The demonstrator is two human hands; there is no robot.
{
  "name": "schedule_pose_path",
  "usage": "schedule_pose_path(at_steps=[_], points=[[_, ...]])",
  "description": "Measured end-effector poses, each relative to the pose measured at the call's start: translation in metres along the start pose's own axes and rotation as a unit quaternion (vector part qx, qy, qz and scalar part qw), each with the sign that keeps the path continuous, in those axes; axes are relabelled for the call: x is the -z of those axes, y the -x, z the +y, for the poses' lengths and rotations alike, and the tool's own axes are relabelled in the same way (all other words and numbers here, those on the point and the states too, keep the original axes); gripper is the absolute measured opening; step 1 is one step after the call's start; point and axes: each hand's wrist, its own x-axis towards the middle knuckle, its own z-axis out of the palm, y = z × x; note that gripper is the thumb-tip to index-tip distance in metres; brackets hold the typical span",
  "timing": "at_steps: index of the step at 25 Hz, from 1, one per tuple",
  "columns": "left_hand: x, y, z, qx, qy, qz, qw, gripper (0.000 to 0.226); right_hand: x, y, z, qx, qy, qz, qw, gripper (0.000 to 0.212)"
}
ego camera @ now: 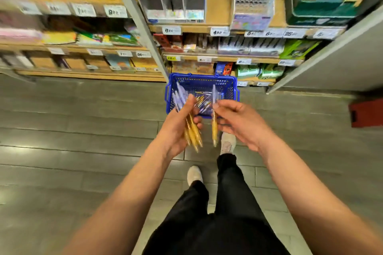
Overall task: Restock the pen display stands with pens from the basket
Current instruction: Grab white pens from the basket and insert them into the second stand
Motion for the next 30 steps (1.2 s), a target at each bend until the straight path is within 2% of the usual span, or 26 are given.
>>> schedule_pose_path(at_steps=[4,7,14,19,23,26,30], points=[[-0.022,0.051,0.013,0.040,0.033,-0.058,0.997,0.021,0.002,0.056,-0.028,0.027,-0.027,-0.001,0.999,0.013],[-0.041,0.065,0.024,0.042,0.015,-0.082,0.996,0.018,0.010,0.074,-0.046,0.034,-0.036,-0.006,0.999,0.023],[-0.098,0.047,0.039,-0.045,-0.160,-0.066,0.984,0.023,0.044,0.067,-0.097,0.065,-0.009,-0.015,0.998,0.031],[-0.138,0.023,0.038,-0.073,-0.144,-0.027,0.987,0.026,0.076,0.050,-0.132,0.088,0.009,-0.006,0.996,0.020],[-0.156,0.007,0.040,-0.072,-0.120,-0.023,0.990,0.034,0.094,0.032,-0.149,0.078,0.012,-0.008,0.997,0.018],[-0.162,-0.005,0.052,-0.062,-0.107,-0.030,0.992,0.029,0.094,0.019,-0.165,0.063,-0.024,-0.023,0.997,0.014],[-0.163,-0.028,0.082,-0.040,-0.113,-0.046,0.992,0.027,0.086,-0.007,-0.185,0.071,-0.028,0.004,0.997,0.007]])
